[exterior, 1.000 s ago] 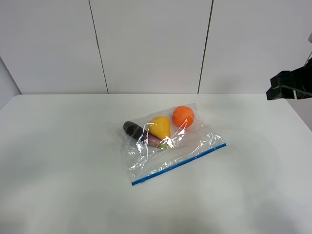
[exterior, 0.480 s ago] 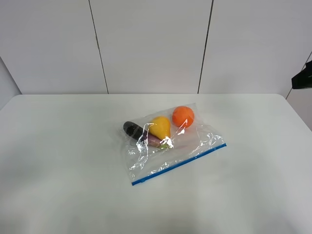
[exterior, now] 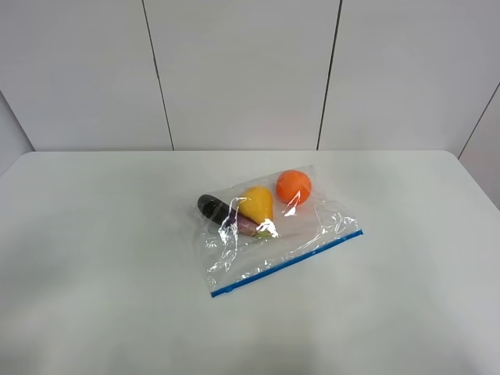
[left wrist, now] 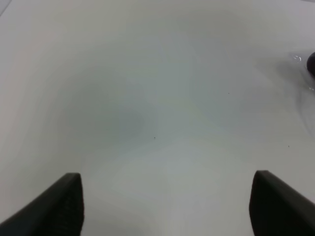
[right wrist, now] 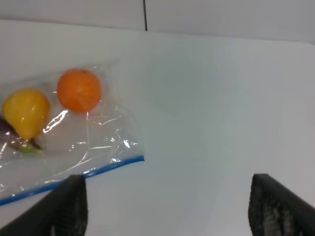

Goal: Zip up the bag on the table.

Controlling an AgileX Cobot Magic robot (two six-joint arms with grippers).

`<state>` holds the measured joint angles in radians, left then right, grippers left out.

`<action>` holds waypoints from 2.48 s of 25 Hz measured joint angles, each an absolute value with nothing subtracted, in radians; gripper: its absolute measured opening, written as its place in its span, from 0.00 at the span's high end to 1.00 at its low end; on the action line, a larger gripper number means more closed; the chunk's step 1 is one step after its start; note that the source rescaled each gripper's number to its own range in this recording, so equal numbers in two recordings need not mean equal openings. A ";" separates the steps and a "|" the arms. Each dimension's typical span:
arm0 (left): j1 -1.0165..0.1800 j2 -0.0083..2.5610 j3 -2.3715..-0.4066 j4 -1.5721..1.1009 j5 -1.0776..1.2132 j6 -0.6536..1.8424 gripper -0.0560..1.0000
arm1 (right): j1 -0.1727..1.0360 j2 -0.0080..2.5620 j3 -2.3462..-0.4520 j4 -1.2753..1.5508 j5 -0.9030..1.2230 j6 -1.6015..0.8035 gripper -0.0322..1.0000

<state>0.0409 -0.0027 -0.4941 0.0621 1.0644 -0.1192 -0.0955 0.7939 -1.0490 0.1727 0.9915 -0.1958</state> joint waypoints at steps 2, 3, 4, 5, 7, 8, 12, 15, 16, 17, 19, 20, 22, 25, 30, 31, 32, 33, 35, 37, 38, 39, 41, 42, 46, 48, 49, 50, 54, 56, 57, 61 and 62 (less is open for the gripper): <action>0.041 -0.003 -0.494 0.062 1.064 -0.119 0.00 | -0.096 0.769 -1.049 0.173 1.007 -0.196 0.04; 0.041 -0.003 -0.494 0.062 1.064 -0.119 0.00 | -0.096 0.757 -1.049 0.173 1.018 -0.194 0.04; 0.041 -0.003 -0.494 0.062 1.064 -0.119 0.00 | -0.096 0.748 -1.049 0.173 1.024 -0.191 0.04; 0.041 -0.003 -0.494 0.062 1.064 -0.119 0.00 | -0.096 0.739 -1.048 0.173 1.032 -0.184 0.04; 0.041 -0.003 -0.494 0.062 1.064 -0.119 0.00 | -0.096 0.722 -1.047 0.172 1.043 -0.178 0.04; 0.041 -0.003 -0.494 0.062 1.064 -0.119 0.00 | -0.096 0.711 -1.044 0.167 1.043 -0.176 0.04; 0.041 -0.003 -0.494 0.062 1.064 -0.119 0.00 | -0.096 0.658 -0.997 0.150 1.042 -0.158 0.04; 0.041 -0.003 -0.494 0.062 1.064 -0.119 0.00 | -0.096 0.621 -0.944 0.143 1.044 -0.150 0.04; 0.041 -0.003 -0.494 0.062 1.064 -0.119 0.00 | -0.096 0.609 -0.925 0.141 1.044 -0.147 0.04; 0.041 -0.003 -0.494 0.062 1.064 -0.119 0.00 | -0.096 0.599 -0.910 0.140 1.044 -0.142 0.04; 0.041 -0.003 -0.494 0.062 1.064 -0.119 0.00 | -0.096 0.571 -0.874 0.134 1.041 -0.131 0.04; 0.041 -0.003 -0.494 0.062 1.064 -0.119 0.00 | -0.096 0.558 -0.859 0.125 1.040 -0.125 0.04; 0.041 -0.003 -0.494 0.062 1.064 -0.119 0.00 | -0.096 0.527 -0.839 0.107 1.038 -0.107 0.04; 0.041 -0.003 -0.494 0.062 1.064 -0.119 0.00 | -0.096 0.499 -0.819 0.095 1.042 -0.097 0.04; 0.041 -0.003 -0.494 0.062 1.064 -0.119 0.00 | -0.096 0.488 -0.815 0.078 1.074 -0.083 0.04; 0.041 -0.003 -0.494 0.062 1.064 -0.119 0.00 | -0.096 0.488 -0.815 0.076 1.081 -0.082 0.04; 0.041 -0.003 -0.494 0.062 1.064 -0.119 0.00 | -0.096 0.485 -0.815 0.075 1.089 -0.081 0.04; 0.041 -0.003 -0.494 0.062 1.064 -0.119 0.00 | -0.096 0.476 -0.814 0.073 1.091 -0.078 0.04; 0.041 -0.003 -0.494 0.062 1.064 -0.119 0.00 | -0.096 0.447 -0.807 0.069 1.090 -0.064 0.04; 0.041 -0.003 -0.494 0.062 1.064 -0.119 0.00 | -0.096 0.404 -0.800 0.063 1.090 -0.049 0.04; 0.041 -0.003 -0.494 0.062 1.064 -0.119 0.00 | -0.096 0.388 -0.800 0.061 1.090 -0.045 0.04; 0.041 -0.003 -0.494 0.062 1.064 -0.119 0.00 | -0.096 0.372 -0.800 0.058 1.090 -0.042 0.04; 0.041 -0.003 -0.494 0.062 1.064 -0.119 0.00 | -0.096 0.347 -0.797 0.046 1.092 -0.036 0.04; 0.041 -0.003 -0.494 0.062 1.064 -0.119 0.00 | -0.096 0.339 -0.795 0.039 1.093 -0.030 0.04; 0.041 -0.003 -0.494 0.062 1.064 -0.119 0.00 | -0.096 0.299 -0.766 0.021 1.106 -0.020 0.04; 0.041 -0.003 -0.494 0.062 1.064 -0.119 0.00 | -0.096 0.274 -0.747 0.020 1.114 -0.019 0.04; 0.041 -0.003 -0.494 0.062 1.064 -0.119 0.00 | -0.096 0.262 -0.735 0.020 1.114 -0.018 0.04; 0.041 -0.003 -0.494 0.062 1.064 -0.119 0.00 | -0.096 0.247 -0.725 0.020 1.115 -0.015 0.04; 0.041 -0.003 -0.494 0.062 1.064 -0.119 0.00 | -0.096 0.193 -0.668 0.015 1.119 0.000 0.04; 0.041 -0.003 -0.494 0.062 1.064 -0.119 0.00 | -0.096 0.174 -0.638 0.013 1.121 0.006 0.04; 0.041 -0.003 -0.494 0.062 1.064 -0.119 0.00 | -0.096 0.164 -0.627 0.012 1.121 0.007 0.04; 0.041 -0.003 -0.494 0.062 1.064 -0.119 0.00 | -0.096 0.144 -0.575 0.009 1.119 0.014 0.04; 0.041 -0.003 -0.494 0.062 1.064 -0.119 0.00 | -0.096 0.142 -0.560 0.008 1.119 0.019 0.04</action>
<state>0.0409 -0.0027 -0.4941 0.0621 1.0644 -0.1192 -0.0955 0.1421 -0.5603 0.0084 1.1193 0.0187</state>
